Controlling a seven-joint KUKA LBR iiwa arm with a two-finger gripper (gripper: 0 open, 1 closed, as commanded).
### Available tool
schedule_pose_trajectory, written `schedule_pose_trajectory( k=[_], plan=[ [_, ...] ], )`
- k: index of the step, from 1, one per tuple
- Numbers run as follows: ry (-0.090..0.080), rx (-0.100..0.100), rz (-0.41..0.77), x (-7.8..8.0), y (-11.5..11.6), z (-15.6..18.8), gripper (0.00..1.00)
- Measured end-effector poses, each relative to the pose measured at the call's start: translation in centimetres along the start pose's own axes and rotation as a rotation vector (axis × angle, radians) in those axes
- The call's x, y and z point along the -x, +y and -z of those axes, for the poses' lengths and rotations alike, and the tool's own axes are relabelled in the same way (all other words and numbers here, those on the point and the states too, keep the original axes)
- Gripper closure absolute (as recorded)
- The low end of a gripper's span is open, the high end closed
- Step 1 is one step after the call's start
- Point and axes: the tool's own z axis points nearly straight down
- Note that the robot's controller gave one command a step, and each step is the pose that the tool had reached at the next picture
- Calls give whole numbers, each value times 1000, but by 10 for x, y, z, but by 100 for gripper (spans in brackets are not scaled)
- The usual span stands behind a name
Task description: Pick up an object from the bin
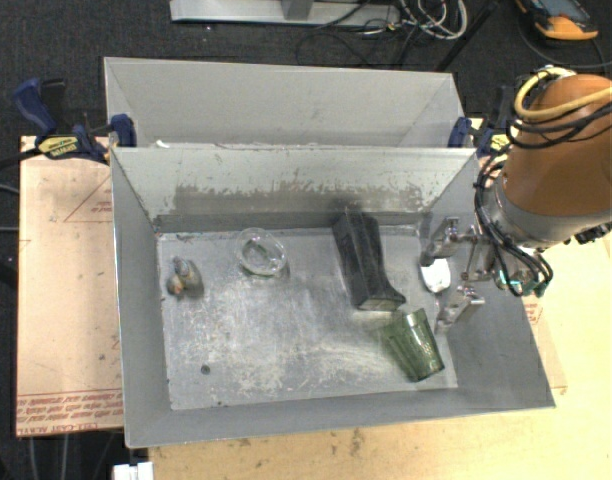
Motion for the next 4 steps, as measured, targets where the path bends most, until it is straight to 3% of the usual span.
schedule_pose_trajectory(
  k=[1, 2, 3, 4],
  plan=[
    [-7, -1, 2, 1, 0, 3, 0],
    [-16, -1, -130, 4, 6, -19, 0],
    [-10, 1, -321, 14, 17, -79, 0],
    [-3, 0, -210, 24, 26, -97, 0]
  ],
)
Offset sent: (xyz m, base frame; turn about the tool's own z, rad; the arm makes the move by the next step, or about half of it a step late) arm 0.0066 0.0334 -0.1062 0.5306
